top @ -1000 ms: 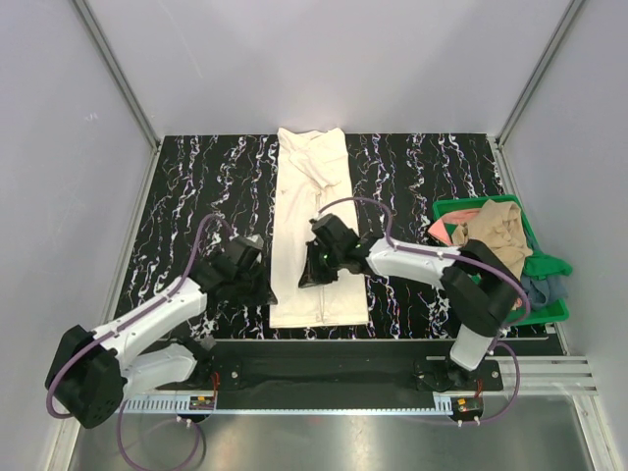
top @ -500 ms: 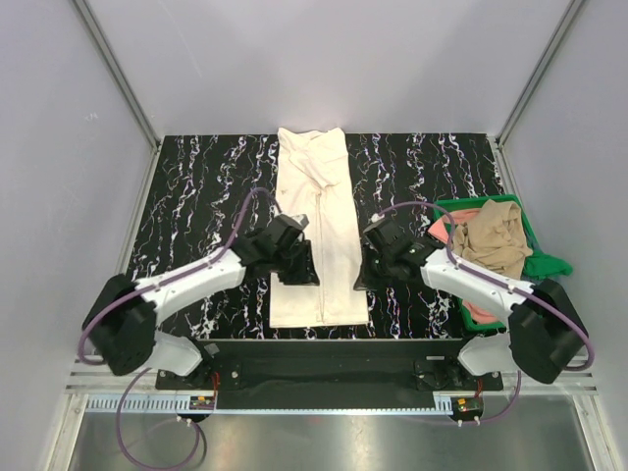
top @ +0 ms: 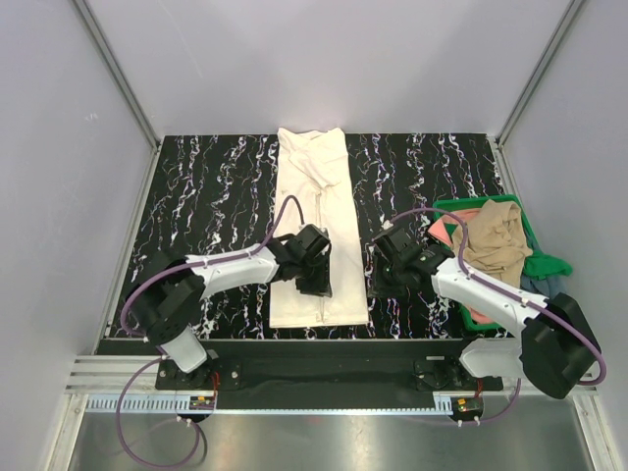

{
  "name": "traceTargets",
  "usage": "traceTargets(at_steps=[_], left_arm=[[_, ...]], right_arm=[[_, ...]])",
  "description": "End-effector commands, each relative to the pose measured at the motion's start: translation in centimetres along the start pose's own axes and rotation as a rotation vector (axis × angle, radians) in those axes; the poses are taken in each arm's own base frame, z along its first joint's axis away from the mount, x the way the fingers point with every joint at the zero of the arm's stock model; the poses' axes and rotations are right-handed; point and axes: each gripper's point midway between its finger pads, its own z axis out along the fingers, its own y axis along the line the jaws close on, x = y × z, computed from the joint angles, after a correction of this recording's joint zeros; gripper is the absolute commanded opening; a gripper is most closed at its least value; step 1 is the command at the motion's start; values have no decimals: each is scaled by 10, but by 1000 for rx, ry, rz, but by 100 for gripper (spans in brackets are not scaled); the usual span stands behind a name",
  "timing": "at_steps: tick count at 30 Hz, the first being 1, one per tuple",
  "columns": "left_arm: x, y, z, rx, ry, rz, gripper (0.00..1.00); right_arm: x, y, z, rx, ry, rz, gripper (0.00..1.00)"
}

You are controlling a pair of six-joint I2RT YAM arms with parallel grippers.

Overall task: Fold and stack the t-shirts
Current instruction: Fold the tshirt

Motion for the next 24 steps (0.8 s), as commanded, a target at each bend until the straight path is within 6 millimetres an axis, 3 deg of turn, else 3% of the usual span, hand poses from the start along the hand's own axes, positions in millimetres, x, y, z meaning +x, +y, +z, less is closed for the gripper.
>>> traceTargets(at_steps=[1, 10, 15, 16, 24], left_arm=[[-19, -10, 2, 7, -68, -3, 31], [-14, -2, 16, -34, -48, -4, 25], [-13, 0, 18, -40, -39, -10, 9], [-13, -1, 17, -35, -39, -8, 0], [-20, -13, -1, -8, -84, -27, 0]], right_arm=[[-1, -10, -2, 29, -18, -12, 0], [1, -11, -2, 21, -20, -9, 0], [1, -11, -1, 22, -22, -6, 0], [0, -10, 0, 18, -24, -6, 0], [9, -13, 13, 9, 0, 12, 0]])
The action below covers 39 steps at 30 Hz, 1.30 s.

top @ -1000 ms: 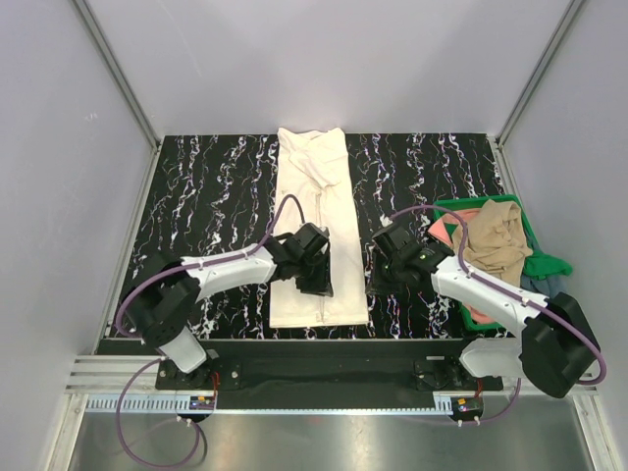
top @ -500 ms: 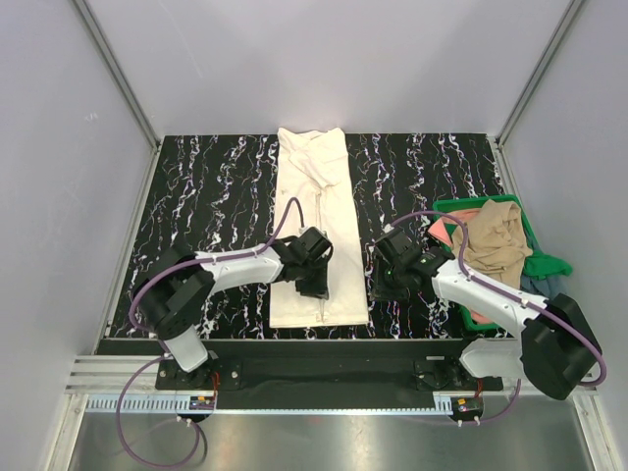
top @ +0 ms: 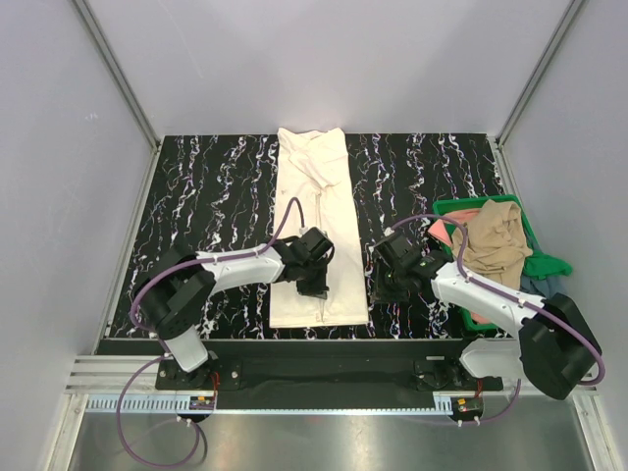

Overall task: Fold and stack the t-shirts
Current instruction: Fold the tshirt

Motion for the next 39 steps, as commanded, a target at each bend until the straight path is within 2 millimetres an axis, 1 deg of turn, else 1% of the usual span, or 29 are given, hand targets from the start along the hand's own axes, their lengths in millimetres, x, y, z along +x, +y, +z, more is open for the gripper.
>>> traceTargets(at_steps=[1, 3, 10, 11, 13, 14, 18, 21, 22, 24, 26, 30, 33, 36, 39], left_arm=[[-24, -26, -23, 65, -104, -8, 0], [-22, -25, -23, 58, -101, -11, 0], [-15, -16, -17, 28, -84, -14, 0], [-14, -16, -16, 29, -80, -13, 0], [-12, -12, -14, 16, -77, -21, 0], [-10, -11, -13, 11, -75, -23, 0], [-5, -5, -11, -13, -77, -19, 0], [-3, 0, -9, -30, -77, -16, 0], [-3, 0, -10, -31, -76, -15, 0], [-6, 8, -10, -64, -106, -19, 0], [-4, 12, -9, -76, -105, -16, 0], [-1, 14, -7, -86, -96, -15, 0], [0, 11, -7, -79, -93, -11, 0], [-1, 10, -8, -75, -92, -8, 0], [-1, 7, -8, -71, -92, -5, 0]], right_arm=[[-3, 2, 7, -17, -19, 17, 0], [0, 1, 9, -21, -8, 25, 0], [1, 14, 9, -98, -2, 23, 0], [6, 12, 12, -99, 11, 24, 0], [6, 15, 16, -114, 17, 30, 0], [11, 12, 19, -113, 32, 34, 0], [16, 11, 29, -119, 44, 48, 0], [22, 5, 39, -99, 69, 59, 0], [25, 0, 43, -78, 79, 61, 0], [29, -5, 47, -62, 87, 63, 0], [33, -9, 50, -50, 101, 63, 0], [31, -8, 46, -53, 85, 77, 0], [25, -1, 37, -73, 69, 75, 0], [20, 11, 28, -125, 58, 74, 0], [21, 17, 22, -160, 63, 72, 0]])
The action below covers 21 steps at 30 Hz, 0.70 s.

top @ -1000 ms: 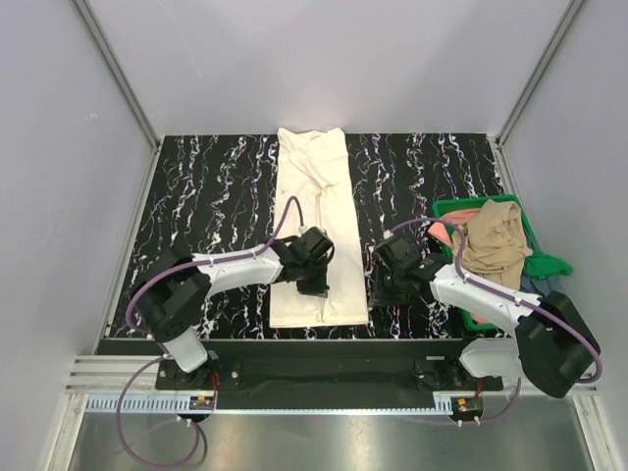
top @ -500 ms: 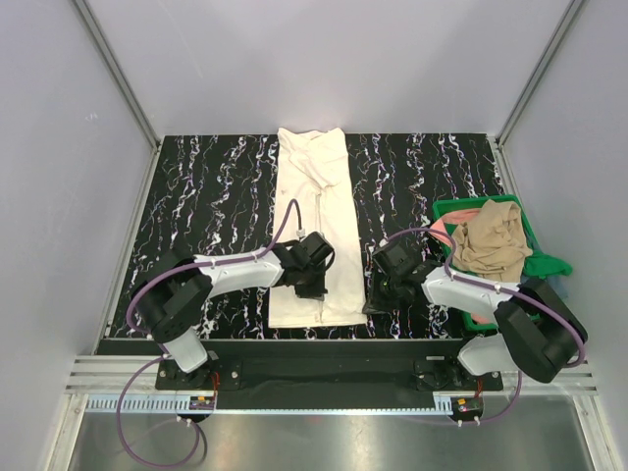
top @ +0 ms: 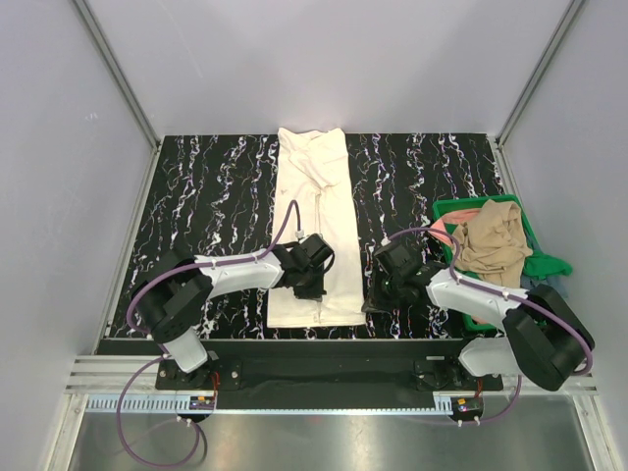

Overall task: Fold and stack the t-shirts
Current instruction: Fold the tshirt

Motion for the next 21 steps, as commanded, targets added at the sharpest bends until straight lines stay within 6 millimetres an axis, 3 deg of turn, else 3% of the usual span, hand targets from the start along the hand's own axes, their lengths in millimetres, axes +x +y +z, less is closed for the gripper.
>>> traceTargets(at_steps=[1, 6, 14, 21], left_arm=[[-7, -5, -6, 8, -41, 6, 0], [-5, -6, -4, 6, -31, 9, 0], [-5, -4, -3, -2, -31, 10, 0], [-4, -3, -3, -2, -26, 12, 0]], right_arm=[[-5, 16, -13, -64, -21, -1, 0], [0, 18, -14, -86, -6, 8, 0], [21, -2, -2, -46, 50, 33, 0], [25, -10, 2, -16, 70, 27, 0]])
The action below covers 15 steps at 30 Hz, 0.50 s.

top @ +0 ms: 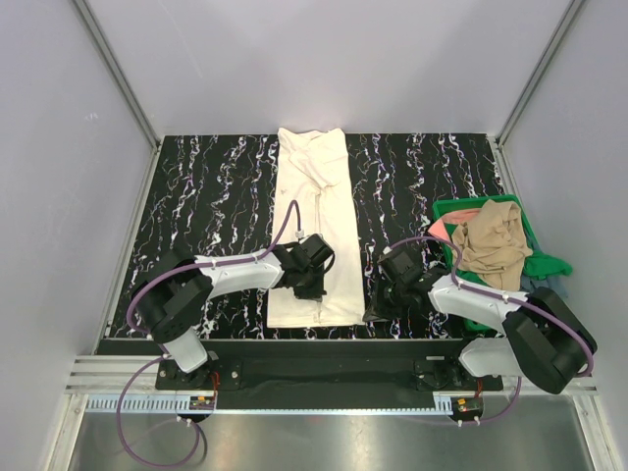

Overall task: Fold and stack the t-shirts
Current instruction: Fold the tshirt

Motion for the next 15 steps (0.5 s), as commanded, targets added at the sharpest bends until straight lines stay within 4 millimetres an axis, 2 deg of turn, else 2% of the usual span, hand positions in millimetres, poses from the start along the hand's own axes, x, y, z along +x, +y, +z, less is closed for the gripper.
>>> traceTargets(at_steps=[1, 3, 7, 10, 11, 12, 15], left_arm=[[-4, -3, -3, 0, -25, 12, 0], [-5, -5, -7, 12, -27, 19, 0], [-11, -19, -21, 62, -37, 25, 18], [-16, -34, -36, 114, -35, 59, 27], [-16, -33, -42, 108, -31, 63, 28], [-18, -33, -46, 109, -36, 68, 29], [-29, -30, -64, 121, -74, 66, 35]], right_arm=[[3, 0, 0, 0, 8, -5, 0], [2, 6, -5, -23, 3, -10, 0], [-2, 17, -15, -48, -8, -20, 1], [-5, 19, -22, -49, -29, 6, 11], [-5, 19, -24, -47, -34, 23, 22], [-7, 21, -28, -54, -53, 43, 27], [-9, 23, -36, -61, -72, 58, 32]])
